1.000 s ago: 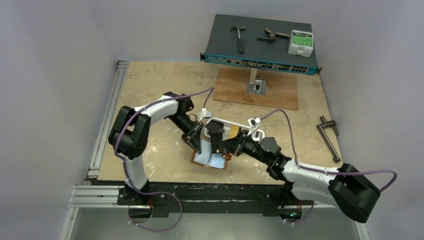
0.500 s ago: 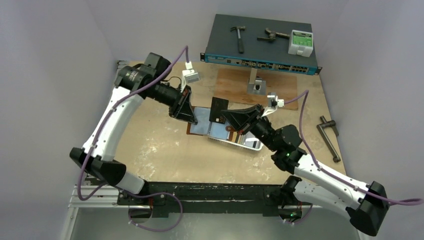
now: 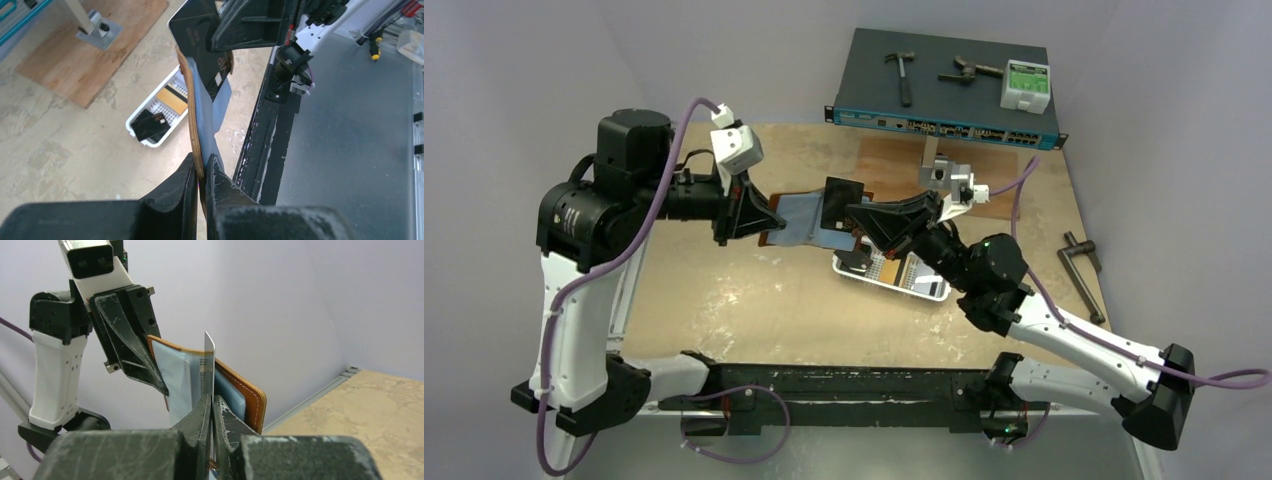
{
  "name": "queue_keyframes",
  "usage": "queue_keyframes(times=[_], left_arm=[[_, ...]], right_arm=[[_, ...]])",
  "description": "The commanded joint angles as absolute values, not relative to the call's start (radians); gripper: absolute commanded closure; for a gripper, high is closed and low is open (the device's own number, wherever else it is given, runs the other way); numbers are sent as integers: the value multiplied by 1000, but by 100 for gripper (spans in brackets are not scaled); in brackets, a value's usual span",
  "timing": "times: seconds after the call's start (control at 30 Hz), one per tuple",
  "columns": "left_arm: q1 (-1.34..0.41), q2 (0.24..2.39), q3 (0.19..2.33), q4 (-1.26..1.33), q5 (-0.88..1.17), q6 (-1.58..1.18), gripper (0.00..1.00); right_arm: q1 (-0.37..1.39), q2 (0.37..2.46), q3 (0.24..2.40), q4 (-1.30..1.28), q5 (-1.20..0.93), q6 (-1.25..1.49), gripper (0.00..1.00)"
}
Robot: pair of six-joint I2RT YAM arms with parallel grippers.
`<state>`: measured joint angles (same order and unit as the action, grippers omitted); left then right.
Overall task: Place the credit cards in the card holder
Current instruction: Pick up the card holder from the center of the board.
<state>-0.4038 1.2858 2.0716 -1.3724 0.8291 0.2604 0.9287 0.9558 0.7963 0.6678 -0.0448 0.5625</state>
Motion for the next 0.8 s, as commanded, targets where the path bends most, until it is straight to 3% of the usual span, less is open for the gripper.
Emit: queue_keyframes(times=[0.0, 0.1, 0.2, 0.57, 0.77], left_arm=[[-403, 1209, 1951, -1193, 727, 103, 100], [-403, 1128, 1806, -1001, 521, -14, 100], [-402, 1049, 1676, -803, 456, -103, 100], [-402, 998, 1559, -626, 501, -383, 100], [-403, 942, 1472, -563, 640, -413, 100]], right_arm=[[946, 984, 838, 670, -1, 536, 100], [949, 986, 843, 710, -11, 586, 100], [975, 998, 845, 734, -22, 617, 100], [1038, 1032, 791, 802, 100, 661, 100], [1040, 989, 804, 827, 146, 551, 100]])
